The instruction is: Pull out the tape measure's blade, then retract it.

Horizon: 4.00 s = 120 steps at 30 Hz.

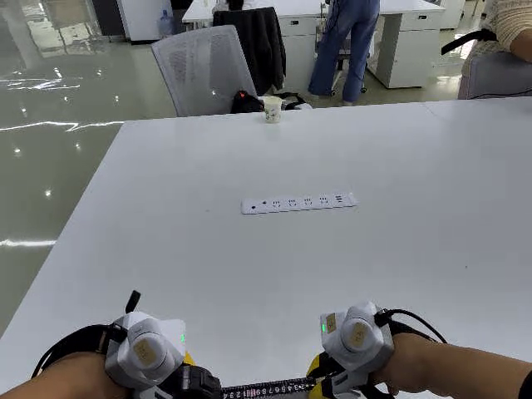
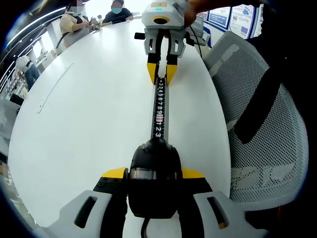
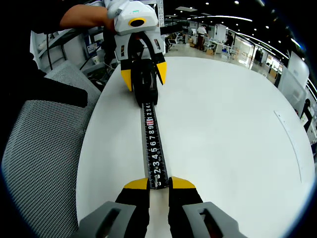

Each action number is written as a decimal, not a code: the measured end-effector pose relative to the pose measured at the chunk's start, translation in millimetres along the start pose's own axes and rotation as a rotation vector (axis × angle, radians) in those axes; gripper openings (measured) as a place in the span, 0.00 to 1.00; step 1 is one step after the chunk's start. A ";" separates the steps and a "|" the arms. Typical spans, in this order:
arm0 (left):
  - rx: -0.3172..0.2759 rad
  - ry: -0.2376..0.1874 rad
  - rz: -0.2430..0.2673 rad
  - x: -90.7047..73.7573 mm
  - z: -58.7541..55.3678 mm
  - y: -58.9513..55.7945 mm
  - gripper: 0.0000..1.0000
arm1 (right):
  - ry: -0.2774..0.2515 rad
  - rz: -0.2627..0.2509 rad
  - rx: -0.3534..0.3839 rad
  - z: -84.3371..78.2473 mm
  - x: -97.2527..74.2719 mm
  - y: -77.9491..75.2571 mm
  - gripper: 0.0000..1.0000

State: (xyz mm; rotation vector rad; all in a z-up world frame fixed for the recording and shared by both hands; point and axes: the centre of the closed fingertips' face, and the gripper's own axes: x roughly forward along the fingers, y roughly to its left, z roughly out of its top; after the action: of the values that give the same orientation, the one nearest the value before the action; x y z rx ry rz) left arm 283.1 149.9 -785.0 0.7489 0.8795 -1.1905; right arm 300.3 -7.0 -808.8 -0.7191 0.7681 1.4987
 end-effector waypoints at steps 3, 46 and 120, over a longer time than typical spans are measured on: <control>-0.002 0.000 -0.004 0.4 -0.2 0.1 0.33 | 0.000 0.000 0.005 -1.5 -1.3 -0.3 0.11; -0.017 0.002 0.003 1.3 0.9 2.2 0.33 | 0.007 -0.004 0.025 -14.7 -11.8 -1.3 0.10; -0.024 -0.003 0.004 1.3 0.5 2.2 0.33 | 0.032 -0.009 0.053 -42.1 -32.7 -4.1 0.10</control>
State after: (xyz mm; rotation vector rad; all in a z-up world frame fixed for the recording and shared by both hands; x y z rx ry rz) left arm 285.4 149.4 -785.7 0.7288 0.8883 -1.1753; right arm 306.4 -60.1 -807.2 -0.7071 0.8247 1.4566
